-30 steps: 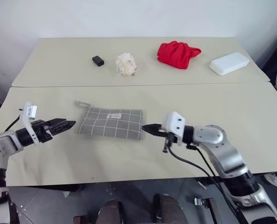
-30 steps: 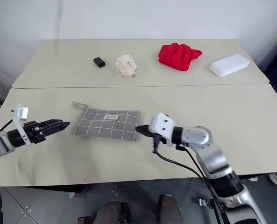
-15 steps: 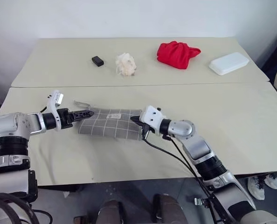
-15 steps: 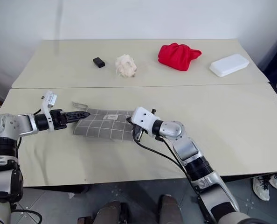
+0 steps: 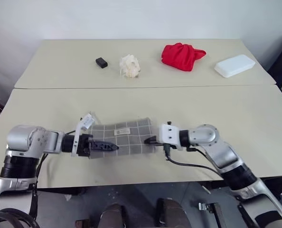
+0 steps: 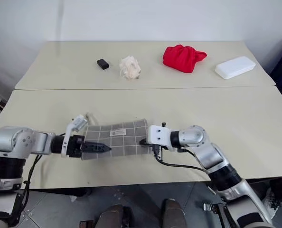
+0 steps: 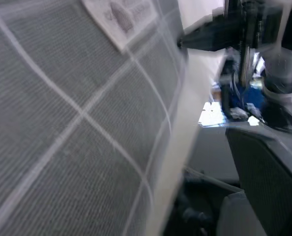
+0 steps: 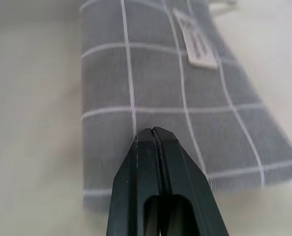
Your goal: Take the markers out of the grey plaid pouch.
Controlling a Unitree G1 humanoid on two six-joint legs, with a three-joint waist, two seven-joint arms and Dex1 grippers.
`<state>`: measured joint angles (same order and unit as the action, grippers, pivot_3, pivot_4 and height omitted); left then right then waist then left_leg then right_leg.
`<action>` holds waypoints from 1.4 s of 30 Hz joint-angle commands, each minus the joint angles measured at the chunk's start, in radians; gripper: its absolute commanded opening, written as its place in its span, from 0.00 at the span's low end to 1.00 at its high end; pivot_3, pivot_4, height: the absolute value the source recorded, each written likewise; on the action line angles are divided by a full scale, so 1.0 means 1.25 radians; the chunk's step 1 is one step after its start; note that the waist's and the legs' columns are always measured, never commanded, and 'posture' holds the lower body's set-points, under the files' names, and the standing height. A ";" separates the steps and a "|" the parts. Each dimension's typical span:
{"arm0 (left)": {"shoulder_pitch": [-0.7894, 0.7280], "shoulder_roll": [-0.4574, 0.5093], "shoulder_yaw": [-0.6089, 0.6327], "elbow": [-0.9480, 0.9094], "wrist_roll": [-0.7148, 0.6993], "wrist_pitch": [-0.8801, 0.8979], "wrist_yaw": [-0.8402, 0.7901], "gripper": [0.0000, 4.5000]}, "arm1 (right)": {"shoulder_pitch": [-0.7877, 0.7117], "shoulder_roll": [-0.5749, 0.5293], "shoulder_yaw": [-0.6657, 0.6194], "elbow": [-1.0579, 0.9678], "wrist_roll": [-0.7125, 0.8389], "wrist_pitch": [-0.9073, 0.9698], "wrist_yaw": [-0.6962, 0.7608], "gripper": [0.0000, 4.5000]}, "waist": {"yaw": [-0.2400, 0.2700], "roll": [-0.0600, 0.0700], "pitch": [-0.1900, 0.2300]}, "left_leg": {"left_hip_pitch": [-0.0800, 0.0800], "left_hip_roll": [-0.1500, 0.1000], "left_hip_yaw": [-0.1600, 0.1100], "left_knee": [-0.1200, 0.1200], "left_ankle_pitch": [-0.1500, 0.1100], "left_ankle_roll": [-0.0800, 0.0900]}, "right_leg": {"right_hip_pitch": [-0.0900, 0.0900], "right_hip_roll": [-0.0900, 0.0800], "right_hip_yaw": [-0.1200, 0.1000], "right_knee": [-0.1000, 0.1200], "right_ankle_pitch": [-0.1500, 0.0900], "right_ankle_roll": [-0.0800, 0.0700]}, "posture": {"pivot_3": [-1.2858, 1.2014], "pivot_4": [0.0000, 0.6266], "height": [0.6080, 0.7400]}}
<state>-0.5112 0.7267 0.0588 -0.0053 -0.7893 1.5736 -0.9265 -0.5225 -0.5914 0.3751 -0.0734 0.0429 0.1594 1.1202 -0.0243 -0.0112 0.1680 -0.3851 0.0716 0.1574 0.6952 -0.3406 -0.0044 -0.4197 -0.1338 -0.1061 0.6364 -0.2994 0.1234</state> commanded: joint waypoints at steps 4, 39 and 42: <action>0.095 -0.133 0.108 -0.115 -0.110 0.033 0.191 1.00 | 0.042 -0.082 -0.005 -0.031 0.000 0.024 0.059 0.01 | 0.006 0.000 0.000 | 0.001 0.000 -0.004 0.002 0.000 0.000 | 0.004 0.000 -0.001 -0.001 0.000 0.000 | 0.52 0.24 1.00; 0.017 -0.091 0.221 0.209 -0.175 0.033 0.347 0.61 | 0.053 -0.085 0.005 0.057 -0.084 -0.190 0.024 0.00 | 0.009 -0.005 -0.004 | 0.012 0.000 -0.008 -0.002 -0.001 -0.001 | 0.012 0.000 0.002 -0.001 -0.001 -0.002 | 0.52 0.24 1.00; 0.017 -0.086 0.231 0.220 -0.170 0.033 0.350 0.40 | 0.053 -0.086 0.003 0.061 -0.084 -0.192 0.024 0.00 | 0.009 -0.005 -0.004 | 0.012 0.000 -0.008 -0.002 -0.001 -0.001 | 0.011 0.000 0.002 -0.001 -0.001 -0.002 | 0.52 0.24 1.00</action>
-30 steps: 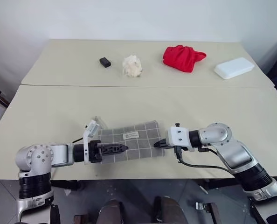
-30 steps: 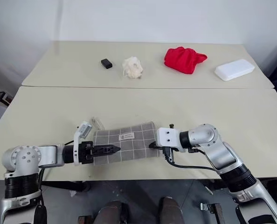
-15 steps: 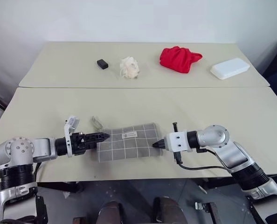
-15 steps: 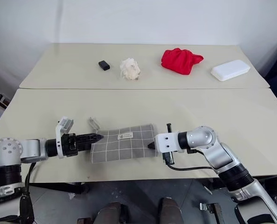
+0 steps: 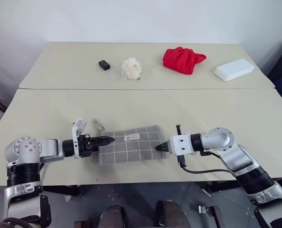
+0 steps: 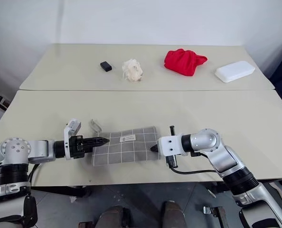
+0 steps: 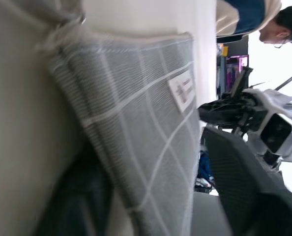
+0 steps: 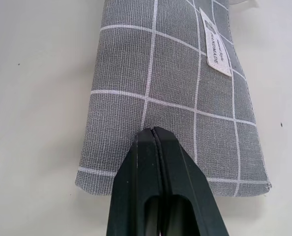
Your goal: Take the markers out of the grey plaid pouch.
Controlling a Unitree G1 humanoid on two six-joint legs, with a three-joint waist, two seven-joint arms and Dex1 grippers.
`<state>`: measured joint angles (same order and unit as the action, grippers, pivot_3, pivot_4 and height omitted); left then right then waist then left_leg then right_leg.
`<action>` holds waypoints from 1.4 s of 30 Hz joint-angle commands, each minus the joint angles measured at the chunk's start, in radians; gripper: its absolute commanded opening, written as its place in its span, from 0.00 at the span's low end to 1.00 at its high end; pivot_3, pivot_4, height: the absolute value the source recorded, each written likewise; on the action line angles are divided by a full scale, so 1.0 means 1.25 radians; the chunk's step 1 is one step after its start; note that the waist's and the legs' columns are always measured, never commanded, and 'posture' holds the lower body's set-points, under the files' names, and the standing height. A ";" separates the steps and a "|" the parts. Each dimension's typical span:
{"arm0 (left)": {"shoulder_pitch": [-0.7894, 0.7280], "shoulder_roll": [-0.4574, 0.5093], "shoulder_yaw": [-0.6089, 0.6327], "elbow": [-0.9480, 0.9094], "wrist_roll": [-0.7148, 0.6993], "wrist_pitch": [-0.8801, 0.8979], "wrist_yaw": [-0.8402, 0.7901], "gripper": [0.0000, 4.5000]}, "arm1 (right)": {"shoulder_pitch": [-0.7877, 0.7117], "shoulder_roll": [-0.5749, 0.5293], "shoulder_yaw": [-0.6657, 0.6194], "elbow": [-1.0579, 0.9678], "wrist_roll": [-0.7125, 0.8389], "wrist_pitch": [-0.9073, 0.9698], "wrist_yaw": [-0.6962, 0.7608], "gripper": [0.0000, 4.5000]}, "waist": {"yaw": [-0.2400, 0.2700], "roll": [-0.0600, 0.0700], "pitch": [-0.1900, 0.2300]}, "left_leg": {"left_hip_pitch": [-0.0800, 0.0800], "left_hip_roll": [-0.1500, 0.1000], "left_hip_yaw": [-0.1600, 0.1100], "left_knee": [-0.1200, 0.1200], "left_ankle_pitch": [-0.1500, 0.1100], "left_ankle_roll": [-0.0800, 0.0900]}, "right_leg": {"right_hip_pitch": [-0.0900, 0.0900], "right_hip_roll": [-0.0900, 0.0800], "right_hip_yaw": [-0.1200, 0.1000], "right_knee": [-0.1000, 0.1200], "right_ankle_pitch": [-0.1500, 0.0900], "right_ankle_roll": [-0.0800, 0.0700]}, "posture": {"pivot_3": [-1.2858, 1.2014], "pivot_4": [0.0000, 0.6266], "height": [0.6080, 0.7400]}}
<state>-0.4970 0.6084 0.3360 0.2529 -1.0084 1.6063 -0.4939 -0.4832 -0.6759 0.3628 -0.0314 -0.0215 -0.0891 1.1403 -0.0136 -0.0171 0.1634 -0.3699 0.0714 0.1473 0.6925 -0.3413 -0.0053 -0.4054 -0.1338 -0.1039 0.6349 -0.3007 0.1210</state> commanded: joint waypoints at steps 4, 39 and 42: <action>0.006 0.009 0.015 0.020 -0.001 0.006 0.009 0.11 | 0.023 -0.021 0.013 0.029 -0.035 0.004 0.008 0.00 | 0.000 0.000 0.000 | 0.000 0.000 0.000 0.000 0.000 0.000 | 0.000 0.000 0.000 0.000 0.000 0.000 | 0.52 0.24 1.00; -0.018 -0.029 -0.261 0.118 0.852 -1.878 -0.236 0.00 | -0.321 0.111 -0.267 -0.181 0.724 0.991 -0.356 0.85 | 0.008 0.001 0.002 | -0.012 0.001 0.010 -0.006 -0.002 0.001 | -0.013 -0.001 -0.004 -0.006 0.000 0.000 | 0.52 0.24 1.00; -0.029 -0.026 -0.292 0.146 0.914 -1.949 -0.198 0.00 | -0.357 0.161 -0.250 -0.155 0.699 1.005 -0.413 0.99 | 0.007 0.001 0.002 | -0.019 0.000 0.012 -0.004 -0.001 0.002 | -0.020 -0.001 -0.005 -0.005 0.001 0.001 | 0.52 0.24 1.00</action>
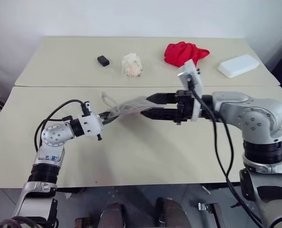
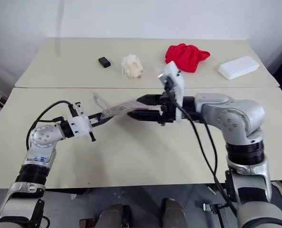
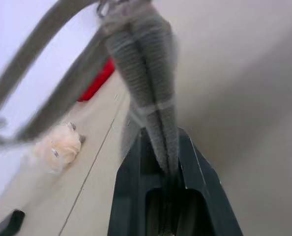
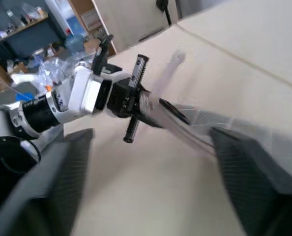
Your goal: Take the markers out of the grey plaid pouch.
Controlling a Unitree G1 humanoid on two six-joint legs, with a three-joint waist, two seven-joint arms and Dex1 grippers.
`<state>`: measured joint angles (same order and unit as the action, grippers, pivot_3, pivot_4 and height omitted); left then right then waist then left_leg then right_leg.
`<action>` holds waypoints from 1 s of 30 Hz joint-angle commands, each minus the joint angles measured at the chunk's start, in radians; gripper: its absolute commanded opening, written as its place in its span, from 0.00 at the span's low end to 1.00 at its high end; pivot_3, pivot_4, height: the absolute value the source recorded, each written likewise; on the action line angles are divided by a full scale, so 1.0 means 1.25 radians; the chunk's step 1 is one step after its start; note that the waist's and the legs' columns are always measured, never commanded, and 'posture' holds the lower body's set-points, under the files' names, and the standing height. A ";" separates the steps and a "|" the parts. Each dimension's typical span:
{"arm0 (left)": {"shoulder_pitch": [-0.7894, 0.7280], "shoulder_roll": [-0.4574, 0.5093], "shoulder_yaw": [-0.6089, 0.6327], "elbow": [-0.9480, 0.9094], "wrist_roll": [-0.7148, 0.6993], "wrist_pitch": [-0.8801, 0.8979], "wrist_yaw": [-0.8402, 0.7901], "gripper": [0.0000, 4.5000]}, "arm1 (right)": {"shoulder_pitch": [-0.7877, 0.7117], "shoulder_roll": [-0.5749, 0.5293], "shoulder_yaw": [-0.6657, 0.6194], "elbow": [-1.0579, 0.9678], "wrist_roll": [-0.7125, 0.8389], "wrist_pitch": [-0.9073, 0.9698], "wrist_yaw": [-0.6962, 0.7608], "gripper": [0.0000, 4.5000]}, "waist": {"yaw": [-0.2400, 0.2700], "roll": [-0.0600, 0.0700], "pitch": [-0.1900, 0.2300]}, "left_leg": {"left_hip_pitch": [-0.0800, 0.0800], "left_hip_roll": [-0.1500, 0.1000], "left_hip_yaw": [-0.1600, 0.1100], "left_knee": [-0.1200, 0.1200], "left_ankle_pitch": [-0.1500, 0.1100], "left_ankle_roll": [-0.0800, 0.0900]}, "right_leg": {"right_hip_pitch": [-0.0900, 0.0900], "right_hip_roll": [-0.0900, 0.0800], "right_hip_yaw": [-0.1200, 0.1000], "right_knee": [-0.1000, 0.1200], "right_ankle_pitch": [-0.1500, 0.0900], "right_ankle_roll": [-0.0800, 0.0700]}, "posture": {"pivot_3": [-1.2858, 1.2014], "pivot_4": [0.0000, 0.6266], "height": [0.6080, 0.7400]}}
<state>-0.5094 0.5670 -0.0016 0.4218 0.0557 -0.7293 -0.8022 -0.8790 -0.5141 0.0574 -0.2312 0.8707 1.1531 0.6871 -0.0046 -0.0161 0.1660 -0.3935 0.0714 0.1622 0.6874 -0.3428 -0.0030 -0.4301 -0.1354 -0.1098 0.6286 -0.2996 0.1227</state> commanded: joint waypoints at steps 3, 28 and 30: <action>-0.030 0.006 -0.049 0.038 0.121 -0.130 0.093 0.00 | -0.075 0.078 0.000 0.025 -0.005 0.062 -0.084 0.99 | -0.001 0.000 0.000 | -0.001 0.000 0.000 0.000 0.000 0.000 | 0.000 0.000 -0.001 -0.001 0.000 0.000 | 0.52 0.24 1.00; -0.057 0.041 -0.112 0.062 0.189 -0.134 0.211 0.00 | -0.037 0.205 0.040 0.079 -0.129 0.083 -0.143 0.25 | -0.021 0.000 0.000 | -0.001 0.000 0.000 -0.001 0.000 0.000 | 0.000 0.000 -0.003 -0.001 0.000 0.000 | 0.52 0.24 1.00; -0.052 0.041 -0.111 0.060 0.187 -0.130 0.213 0.00 | -0.034 0.210 0.014 0.078 -0.122 0.086 -0.146 0.10 | -0.021 0.000 0.000 | -0.001 0.001 0.000 -0.001 0.000 0.000 | 0.000 0.000 -0.004 -0.001 0.000 0.000 | 0.52 0.24 1.00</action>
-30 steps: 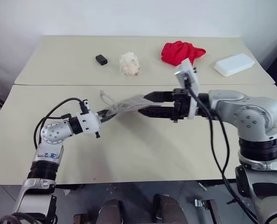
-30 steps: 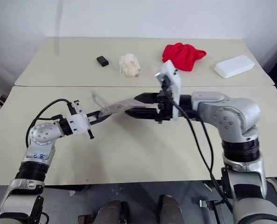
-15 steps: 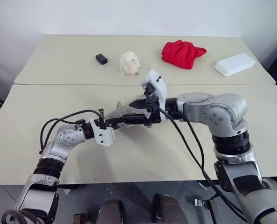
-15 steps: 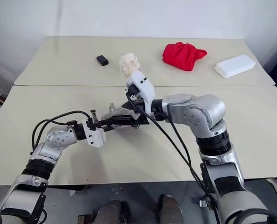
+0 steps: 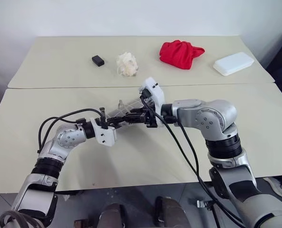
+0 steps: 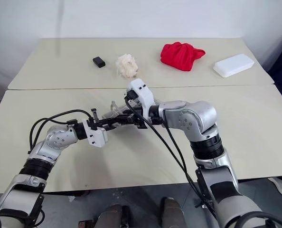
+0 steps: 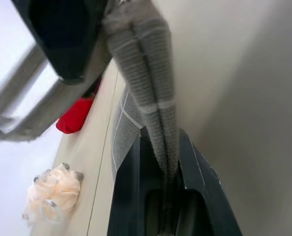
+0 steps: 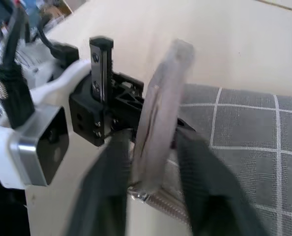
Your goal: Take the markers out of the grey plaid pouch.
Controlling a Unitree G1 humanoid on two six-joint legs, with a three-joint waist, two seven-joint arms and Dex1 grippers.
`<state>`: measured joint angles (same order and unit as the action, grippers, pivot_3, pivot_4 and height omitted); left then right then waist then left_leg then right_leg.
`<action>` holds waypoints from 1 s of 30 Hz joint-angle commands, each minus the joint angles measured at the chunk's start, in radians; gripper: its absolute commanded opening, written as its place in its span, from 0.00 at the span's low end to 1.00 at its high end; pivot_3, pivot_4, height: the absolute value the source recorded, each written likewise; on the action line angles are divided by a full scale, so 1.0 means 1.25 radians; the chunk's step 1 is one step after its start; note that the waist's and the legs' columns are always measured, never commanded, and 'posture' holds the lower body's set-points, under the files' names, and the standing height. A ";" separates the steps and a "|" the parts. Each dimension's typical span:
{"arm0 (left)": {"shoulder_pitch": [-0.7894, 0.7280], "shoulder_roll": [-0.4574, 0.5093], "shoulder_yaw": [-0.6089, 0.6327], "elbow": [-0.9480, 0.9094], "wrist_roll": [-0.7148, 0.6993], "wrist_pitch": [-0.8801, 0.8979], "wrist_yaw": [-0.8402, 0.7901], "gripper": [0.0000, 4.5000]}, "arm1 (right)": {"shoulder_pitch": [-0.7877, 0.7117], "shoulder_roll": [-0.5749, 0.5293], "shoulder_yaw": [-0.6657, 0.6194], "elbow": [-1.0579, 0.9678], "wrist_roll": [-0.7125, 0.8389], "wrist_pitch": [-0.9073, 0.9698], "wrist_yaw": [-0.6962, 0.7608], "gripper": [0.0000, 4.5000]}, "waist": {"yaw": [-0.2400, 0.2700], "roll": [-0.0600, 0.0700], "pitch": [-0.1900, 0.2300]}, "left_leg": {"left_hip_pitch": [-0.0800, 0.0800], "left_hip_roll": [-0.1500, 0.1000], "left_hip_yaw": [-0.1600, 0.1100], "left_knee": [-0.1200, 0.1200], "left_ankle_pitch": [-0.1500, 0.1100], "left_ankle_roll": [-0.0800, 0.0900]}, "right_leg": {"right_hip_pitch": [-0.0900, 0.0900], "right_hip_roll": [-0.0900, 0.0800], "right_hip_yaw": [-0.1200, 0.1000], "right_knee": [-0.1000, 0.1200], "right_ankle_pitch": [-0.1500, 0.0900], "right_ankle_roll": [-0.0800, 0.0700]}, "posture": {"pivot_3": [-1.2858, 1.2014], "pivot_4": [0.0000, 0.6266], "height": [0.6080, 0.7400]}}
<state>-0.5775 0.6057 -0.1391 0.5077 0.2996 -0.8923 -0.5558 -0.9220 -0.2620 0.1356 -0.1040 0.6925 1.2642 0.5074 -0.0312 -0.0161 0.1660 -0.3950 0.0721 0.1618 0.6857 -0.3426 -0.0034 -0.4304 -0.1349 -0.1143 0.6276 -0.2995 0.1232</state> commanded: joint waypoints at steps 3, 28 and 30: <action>0.007 0.011 -0.003 -0.009 -0.007 0.001 0.018 0.00 | 0.004 0.009 -0.078 -0.026 0.032 -0.003 0.003 0.00 | 0.000 0.000 0.000 | 0.000 0.000 0.000 0.000 0.000 0.000 | 0.000 0.000 0.000 0.000 0.000 0.000 | 0.52 0.24 1.00; 0.163 0.004 0.081 -0.301 -0.588 0.505 -0.304 0.00 | 0.126 -0.167 -0.201 -0.019 -0.110 -0.255 -0.039 0.00 | 0.002 0.000 0.000 | 0.002 0.000 0.000 0.000 0.000 -0.001 | 0.001 0.000 0.001 0.000 0.000 0.000 | 0.52 0.24 1.00; 0.169 -0.002 0.100 -0.328 -0.628 0.581 -0.301 0.00 | 0.150 -0.198 -0.186 -0.030 -0.151 -0.297 -0.033 0.00 | 0.003 0.000 0.000 | 0.002 0.000 0.000 0.000 0.000 -0.001 | 0.001 0.000 0.001 0.000 0.000 0.000 | 0.52 0.24 1.00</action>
<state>-0.3750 0.6037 -0.0515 0.1529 -0.4325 -0.2261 -0.9313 -0.7383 -0.4773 -0.0828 -0.1041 0.5406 0.9468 0.4691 -0.0278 -0.0160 0.1661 -0.3925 0.0723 0.1624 0.6854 -0.3421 -0.0042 -0.4287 -0.1347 -0.1134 0.6275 -0.2995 0.1232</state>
